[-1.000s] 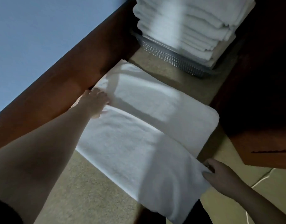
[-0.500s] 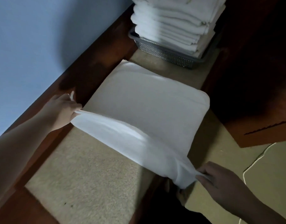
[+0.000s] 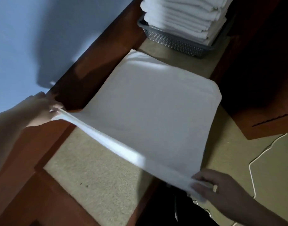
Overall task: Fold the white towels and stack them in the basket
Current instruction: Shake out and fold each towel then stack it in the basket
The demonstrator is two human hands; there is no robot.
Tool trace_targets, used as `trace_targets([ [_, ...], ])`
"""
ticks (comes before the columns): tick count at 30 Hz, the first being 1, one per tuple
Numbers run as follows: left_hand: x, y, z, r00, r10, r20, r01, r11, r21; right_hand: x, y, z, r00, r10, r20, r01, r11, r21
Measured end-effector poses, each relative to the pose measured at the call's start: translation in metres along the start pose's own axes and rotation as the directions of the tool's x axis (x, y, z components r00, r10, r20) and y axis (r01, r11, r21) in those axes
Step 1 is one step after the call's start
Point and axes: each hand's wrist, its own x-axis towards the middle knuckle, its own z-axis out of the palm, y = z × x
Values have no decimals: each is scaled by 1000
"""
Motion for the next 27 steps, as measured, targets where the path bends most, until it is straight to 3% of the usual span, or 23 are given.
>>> trace_targets([
  [1,-15,59,-47,997,29,76,-38,992,122,12,10,-4,997,39,-66,-40,999,-13],
  [2,-20,108,-76,996,69,60,-77,988,136,23,16,-8,991,76,-106,-78,997,-19],
  [3,-7,126,-75,994,101,36,-106,971,212,34,25,-12,987,101,-127,-105,994,-25],
  [7,33,170,-63,990,91,109,-109,978,180,64,54,-27,966,198,-164,-203,979,-15],
  [9,52,187,-56,988,129,81,-142,973,184,71,68,-31,956,230,-181,-231,973,11],
  [14,91,208,-65,992,118,40,-123,972,200,79,92,-43,905,356,-231,-344,934,92],
  [20,130,208,-81,986,110,-124,-80,970,230,97,92,-62,865,288,-411,-292,955,55],
  [27,165,219,-69,961,109,-255,-48,971,233,123,94,-76,819,268,-507,-256,962,95],
])
